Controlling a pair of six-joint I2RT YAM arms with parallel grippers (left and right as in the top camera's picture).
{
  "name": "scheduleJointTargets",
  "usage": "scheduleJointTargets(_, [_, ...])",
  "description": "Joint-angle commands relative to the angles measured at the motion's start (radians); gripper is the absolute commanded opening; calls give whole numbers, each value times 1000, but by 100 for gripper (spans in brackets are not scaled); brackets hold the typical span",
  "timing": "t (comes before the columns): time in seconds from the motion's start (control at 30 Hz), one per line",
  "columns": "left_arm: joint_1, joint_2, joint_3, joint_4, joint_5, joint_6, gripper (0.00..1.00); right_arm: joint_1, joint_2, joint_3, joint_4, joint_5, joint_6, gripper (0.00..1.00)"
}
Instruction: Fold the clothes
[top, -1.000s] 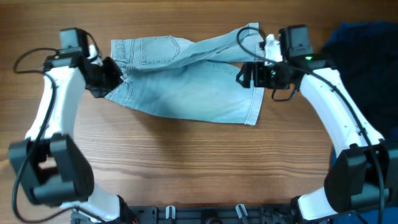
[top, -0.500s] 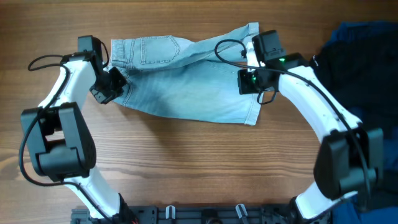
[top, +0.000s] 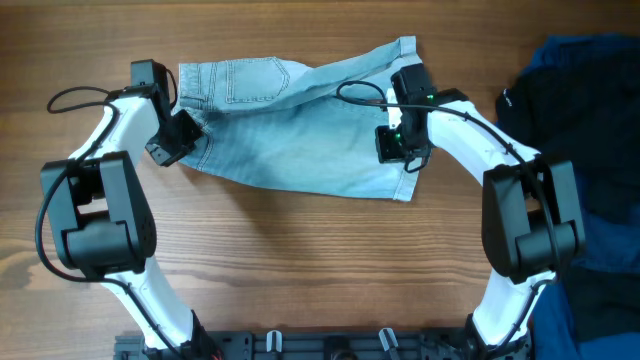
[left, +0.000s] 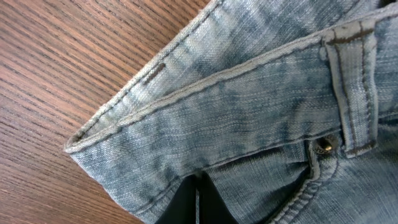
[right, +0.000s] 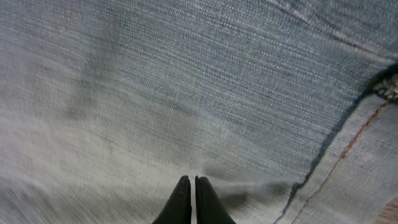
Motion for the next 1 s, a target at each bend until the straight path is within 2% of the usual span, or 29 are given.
scheduleJointTargets(0.0, [6, 62, -36, -18, -25, 5, 4, 5, 14, -11, 5, 14, -7, 4])
scheduleJointTargets(0.2, [6, 62, -36, -98, -25, 5, 4, 4, 14, -113, 84, 17, 4, 4])
scheduleJointTargets(0.3, [6, 62, -36, -131, -25, 4, 4, 4, 14, -162, 70, 18, 5, 4])
scheduleJointTargets(0.43, [6, 62, -36, -216, -25, 4, 4, 3, 14, -169, -41, 18, 16, 4])
scheduleJointTargets(0.63, [2, 60, -36, -355, -24, -42, 4, 2, 14, -169, -215, 112, 117, 4])
scheduleJointTargets(0.97, [-62, 15, -36, -488, -25, -57, 4, 2, 14, -169, -422, 112, 196, 4])
